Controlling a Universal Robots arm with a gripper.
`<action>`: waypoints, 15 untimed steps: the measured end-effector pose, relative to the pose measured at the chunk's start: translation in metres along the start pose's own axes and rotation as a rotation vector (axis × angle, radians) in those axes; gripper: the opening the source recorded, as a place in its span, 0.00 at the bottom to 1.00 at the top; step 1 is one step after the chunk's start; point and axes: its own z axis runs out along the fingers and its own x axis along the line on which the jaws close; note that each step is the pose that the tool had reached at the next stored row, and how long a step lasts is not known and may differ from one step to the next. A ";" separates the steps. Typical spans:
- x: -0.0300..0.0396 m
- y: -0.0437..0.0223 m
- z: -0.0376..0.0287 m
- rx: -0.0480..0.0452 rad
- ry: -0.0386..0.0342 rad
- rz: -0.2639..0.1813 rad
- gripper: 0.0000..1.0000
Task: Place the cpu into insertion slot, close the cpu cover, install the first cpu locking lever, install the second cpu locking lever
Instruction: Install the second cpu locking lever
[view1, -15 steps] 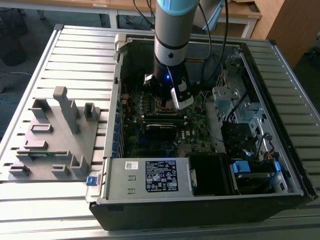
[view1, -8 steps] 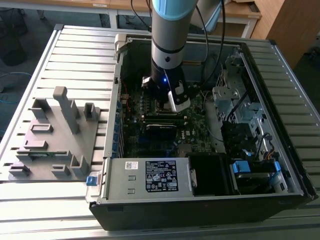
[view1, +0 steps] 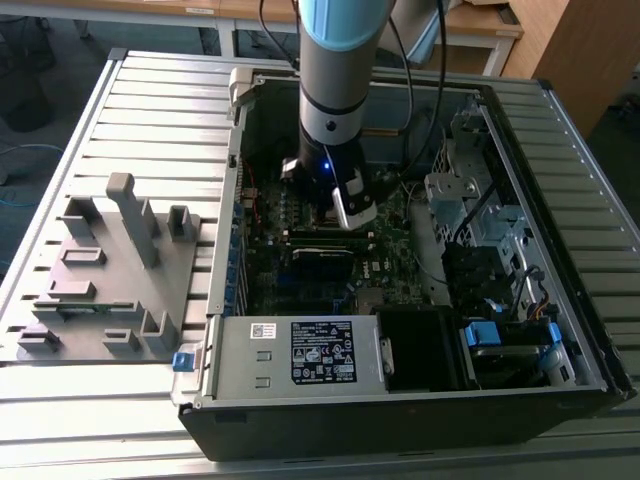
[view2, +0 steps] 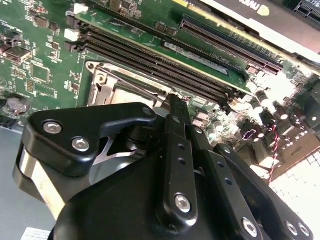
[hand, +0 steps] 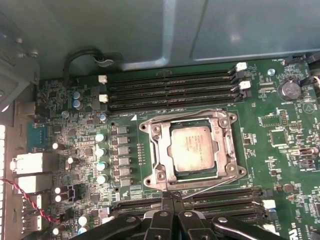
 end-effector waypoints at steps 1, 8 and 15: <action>0.0005 -0.0003 0.0009 -0.0001 -0.0001 0.000 0.10; 0.0025 -0.0028 0.0092 0.0000 0.0000 0.000 0.10; 0.0046 -0.0043 0.0147 0.0000 0.0000 0.000 0.10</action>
